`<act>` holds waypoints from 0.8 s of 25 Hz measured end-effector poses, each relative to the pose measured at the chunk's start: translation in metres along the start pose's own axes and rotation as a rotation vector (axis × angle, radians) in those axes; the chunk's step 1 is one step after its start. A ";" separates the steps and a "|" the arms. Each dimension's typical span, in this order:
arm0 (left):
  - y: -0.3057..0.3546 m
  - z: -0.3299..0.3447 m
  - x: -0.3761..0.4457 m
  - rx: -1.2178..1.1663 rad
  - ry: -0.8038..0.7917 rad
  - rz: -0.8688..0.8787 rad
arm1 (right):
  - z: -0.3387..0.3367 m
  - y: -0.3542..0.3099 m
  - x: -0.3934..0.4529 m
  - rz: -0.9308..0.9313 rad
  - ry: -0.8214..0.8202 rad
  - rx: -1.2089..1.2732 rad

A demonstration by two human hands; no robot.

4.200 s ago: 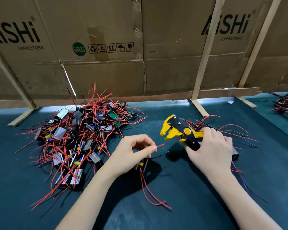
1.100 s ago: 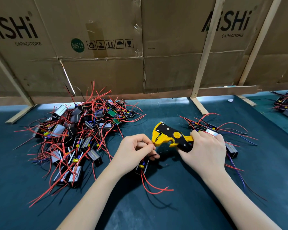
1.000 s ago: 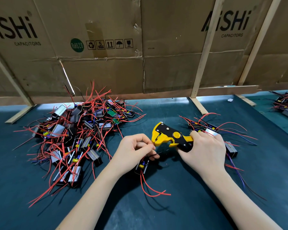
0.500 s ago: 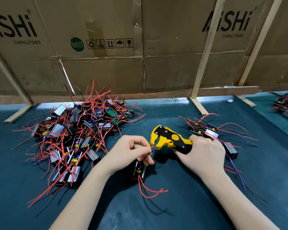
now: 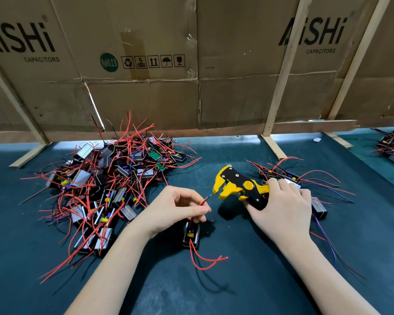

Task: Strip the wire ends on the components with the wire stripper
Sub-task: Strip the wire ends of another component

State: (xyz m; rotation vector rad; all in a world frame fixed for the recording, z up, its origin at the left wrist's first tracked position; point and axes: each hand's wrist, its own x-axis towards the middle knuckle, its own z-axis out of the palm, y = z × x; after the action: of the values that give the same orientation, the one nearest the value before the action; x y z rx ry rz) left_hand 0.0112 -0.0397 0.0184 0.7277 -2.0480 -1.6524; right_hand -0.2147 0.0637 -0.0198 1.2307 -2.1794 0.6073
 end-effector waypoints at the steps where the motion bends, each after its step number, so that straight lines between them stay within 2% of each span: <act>1: 0.000 0.001 0.001 0.003 0.028 0.003 | 0.000 0.000 0.000 -0.002 0.004 0.000; 9: 0.002 0.009 0.002 -0.081 0.083 -0.023 | 0.001 -0.002 -0.002 -0.027 -0.014 -0.004; 20: -0.001 0.018 0.006 -0.016 0.178 0.003 | -0.006 -0.007 -0.002 -0.075 0.009 0.004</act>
State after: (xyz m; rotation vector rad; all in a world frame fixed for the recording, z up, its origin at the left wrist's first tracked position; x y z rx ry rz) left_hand -0.0043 -0.0303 0.0138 0.8343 -1.9086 -1.5416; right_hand -0.2060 0.0657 -0.0160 1.3027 -2.1151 0.5853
